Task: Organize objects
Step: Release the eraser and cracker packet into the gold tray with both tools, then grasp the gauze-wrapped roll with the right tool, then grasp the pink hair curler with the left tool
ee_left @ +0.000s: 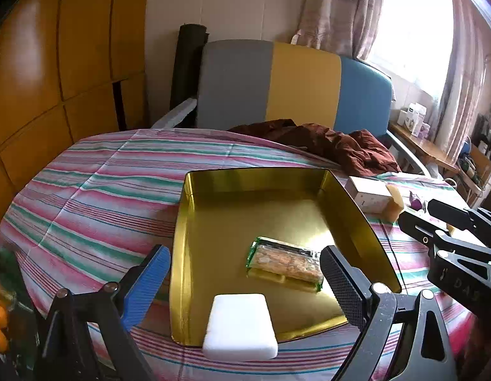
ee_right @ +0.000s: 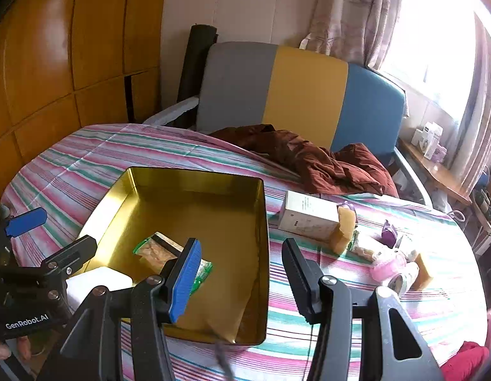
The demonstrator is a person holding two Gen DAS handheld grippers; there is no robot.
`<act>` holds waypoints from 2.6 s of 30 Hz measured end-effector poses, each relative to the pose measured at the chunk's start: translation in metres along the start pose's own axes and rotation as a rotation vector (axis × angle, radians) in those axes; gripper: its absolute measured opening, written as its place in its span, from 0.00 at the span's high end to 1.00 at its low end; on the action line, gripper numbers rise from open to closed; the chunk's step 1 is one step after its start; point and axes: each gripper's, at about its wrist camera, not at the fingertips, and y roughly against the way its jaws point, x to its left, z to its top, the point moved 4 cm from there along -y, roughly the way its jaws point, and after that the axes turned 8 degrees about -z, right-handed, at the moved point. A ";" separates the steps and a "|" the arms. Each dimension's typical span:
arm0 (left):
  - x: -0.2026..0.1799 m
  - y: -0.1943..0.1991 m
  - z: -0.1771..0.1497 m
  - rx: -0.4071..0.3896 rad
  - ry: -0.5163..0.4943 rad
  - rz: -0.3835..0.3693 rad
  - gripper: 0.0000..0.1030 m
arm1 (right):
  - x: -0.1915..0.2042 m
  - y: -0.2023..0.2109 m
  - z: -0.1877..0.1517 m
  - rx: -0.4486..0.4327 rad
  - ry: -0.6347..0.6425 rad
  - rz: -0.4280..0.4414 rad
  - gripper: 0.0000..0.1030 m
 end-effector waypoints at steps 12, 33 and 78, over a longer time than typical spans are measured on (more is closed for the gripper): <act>-0.027 -0.016 0.000 0.041 -0.047 -0.058 0.07 | -0.040 -0.023 -0.020 0.087 -0.053 -0.022 0.48; -0.154 -0.052 0.006 0.129 -0.270 -0.349 0.07 | -0.306 -0.076 -0.116 0.442 -0.713 -0.110 0.40; -0.260 -0.162 0.022 0.307 -0.332 -0.467 0.07 | -0.273 -0.173 -0.084 0.487 -0.704 0.269 0.52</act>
